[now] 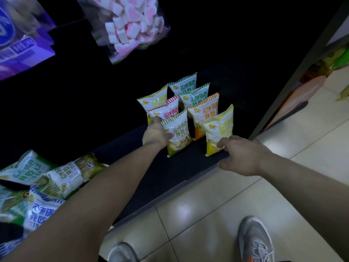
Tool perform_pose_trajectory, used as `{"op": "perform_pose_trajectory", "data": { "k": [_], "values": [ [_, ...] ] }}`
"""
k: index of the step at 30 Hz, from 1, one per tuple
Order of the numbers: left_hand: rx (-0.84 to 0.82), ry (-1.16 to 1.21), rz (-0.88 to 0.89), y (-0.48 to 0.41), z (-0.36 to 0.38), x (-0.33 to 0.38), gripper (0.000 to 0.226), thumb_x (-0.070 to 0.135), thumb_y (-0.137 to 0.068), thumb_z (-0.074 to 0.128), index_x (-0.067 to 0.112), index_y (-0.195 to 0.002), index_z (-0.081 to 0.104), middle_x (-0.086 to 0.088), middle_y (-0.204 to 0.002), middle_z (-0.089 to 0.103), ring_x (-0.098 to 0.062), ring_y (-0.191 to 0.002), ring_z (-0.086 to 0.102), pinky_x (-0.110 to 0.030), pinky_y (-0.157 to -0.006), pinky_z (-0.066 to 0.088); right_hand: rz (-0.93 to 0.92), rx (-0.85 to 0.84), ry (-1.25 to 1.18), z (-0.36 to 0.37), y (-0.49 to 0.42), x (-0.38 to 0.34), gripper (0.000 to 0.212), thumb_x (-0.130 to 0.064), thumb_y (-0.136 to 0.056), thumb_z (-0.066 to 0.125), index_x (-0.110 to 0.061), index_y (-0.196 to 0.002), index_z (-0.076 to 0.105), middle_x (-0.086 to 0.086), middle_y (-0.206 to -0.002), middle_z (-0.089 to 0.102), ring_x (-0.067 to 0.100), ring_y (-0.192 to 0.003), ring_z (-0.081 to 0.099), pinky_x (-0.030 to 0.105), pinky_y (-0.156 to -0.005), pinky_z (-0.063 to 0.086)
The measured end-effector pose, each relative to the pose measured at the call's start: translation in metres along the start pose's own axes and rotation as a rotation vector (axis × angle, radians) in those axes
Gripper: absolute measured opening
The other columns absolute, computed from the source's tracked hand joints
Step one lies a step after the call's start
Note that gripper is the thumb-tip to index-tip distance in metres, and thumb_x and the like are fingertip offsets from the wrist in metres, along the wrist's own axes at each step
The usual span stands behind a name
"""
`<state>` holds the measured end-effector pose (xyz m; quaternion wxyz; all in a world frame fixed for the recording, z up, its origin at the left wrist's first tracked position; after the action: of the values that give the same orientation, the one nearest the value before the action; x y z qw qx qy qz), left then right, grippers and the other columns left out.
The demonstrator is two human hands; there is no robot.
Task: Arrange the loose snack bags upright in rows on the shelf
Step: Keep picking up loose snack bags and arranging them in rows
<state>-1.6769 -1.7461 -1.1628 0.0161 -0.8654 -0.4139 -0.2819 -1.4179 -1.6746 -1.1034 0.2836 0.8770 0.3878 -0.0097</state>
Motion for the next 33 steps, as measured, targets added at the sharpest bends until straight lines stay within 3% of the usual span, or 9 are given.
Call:
{"op": "perform_pose_trajectory", "data": {
  "k": [4, 9, 16, 19, 25, 30, 33],
  "values": [
    [0.002, -0.185, 0.056, 0.004, -0.009, 0.007, 0.082, 0.040, -0.077, 0.081, 0.018, -0.142, 0.037, -0.007, -0.141, 0.042, -0.028, -0.126, 0.048, -0.045, -0.094, 0.050, -0.001, 0.016, 0.023, -0.004, 0.001, -0.006, 0.066, -0.053, -0.085, 0.064, -0.028, -0.142, 0.041, 0.000, -0.130, 0.046, 0.024, -0.118, 0.052, 0.042, -0.094, 0.049],
    [0.001, -0.240, 0.115, 0.021, -0.040, 0.008, 0.082, 0.044, -0.078, 0.078, 0.017, -0.144, 0.037, -0.008, -0.138, 0.044, -0.028, -0.126, 0.045, -0.044, -0.097, 0.047, -0.036, 0.041, 0.043, -0.012, 0.004, -0.030, 0.069, -0.053, -0.086, 0.065, -0.029, -0.145, 0.040, -0.001, -0.134, 0.045, 0.023, -0.121, 0.051, 0.039, -0.093, 0.049],
    [-0.117, -0.270, 0.116, 0.097, -0.102, -0.019, 0.071, 0.048, -0.087, 0.067, 0.019, -0.145, 0.039, -0.006, -0.141, 0.043, -0.024, -0.126, 0.047, -0.036, -0.100, 0.045, -0.106, 0.091, 0.037, -0.031, 0.009, -0.085, 0.063, -0.050, -0.087, 0.065, -0.025, -0.141, 0.044, 0.002, -0.134, 0.046, 0.024, -0.118, 0.051, 0.041, -0.092, 0.049],
    [-0.144, -0.345, 0.094, 0.140, -0.135, -0.056, 0.071, 0.049, -0.088, 0.066, 0.019, -0.146, 0.039, -0.005, -0.141, 0.043, -0.024, -0.127, 0.047, -0.036, -0.105, 0.041, -0.154, 0.123, 0.001, -0.033, 0.016, -0.121, 0.068, -0.048, -0.088, 0.064, -0.026, -0.147, 0.039, 0.002, -0.144, 0.042, 0.025, -0.127, 0.048, 0.041, -0.096, 0.047],
    [-0.154, -0.429, 0.022, 0.224, -0.203, -0.165, 0.066, 0.050, -0.092, 0.061, 0.022, -0.146, 0.038, -0.006, -0.145, 0.042, -0.027, -0.126, 0.049, -0.037, -0.099, 0.043, -0.306, 0.093, 0.033, -0.004, 0.032, -0.210, 0.061, -0.052, -0.088, 0.063, -0.028, -0.141, 0.045, -0.003, -0.136, 0.048, 0.021, -0.120, 0.053, 0.042, -0.093, 0.049],
    [-0.101, -0.401, -0.151, 0.264, -0.232, -0.270, 0.070, 0.052, -0.090, 0.061, 0.022, -0.148, 0.036, -0.008, -0.153, 0.036, -0.027, -0.135, 0.042, -0.039, -0.101, 0.044, -0.339, -0.037, 0.121, 0.056, 0.021, -0.276, 0.058, -0.053, -0.087, 0.063, -0.027, -0.138, 0.049, -0.003, -0.131, 0.052, 0.020, -0.115, 0.055, 0.041, -0.092, 0.049],
    [-0.086, -0.363, -0.173, 0.270, -0.234, -0.303, 0.071, 0.051, -0.089, 0.063, 0.021, -0.148, 0.035, -0.007, -0.146, 0.042, -0.028, -0.125, 0.050, -0.039, -0.094, 0.047, -0.322, -0.116, 0.040, 0.111, 0.005, -0.313, 0.059, -0.054, -0.088, 0.062, -0.025, -0.138, 0.049, 0.001, -0.134, 0.056, 0.022, -0.117, 0.056, 0.040, -0.093, 0.050]
  ]
}}
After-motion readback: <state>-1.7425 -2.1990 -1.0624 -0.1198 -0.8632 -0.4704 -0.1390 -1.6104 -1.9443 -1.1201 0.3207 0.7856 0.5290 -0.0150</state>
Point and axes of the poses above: each hand's wrist, its own y-axis away from the middle knuckle, its own z-axis out of the palm, x = y × z, the point moved 7 cm from there along -y, towards the middle knuckle
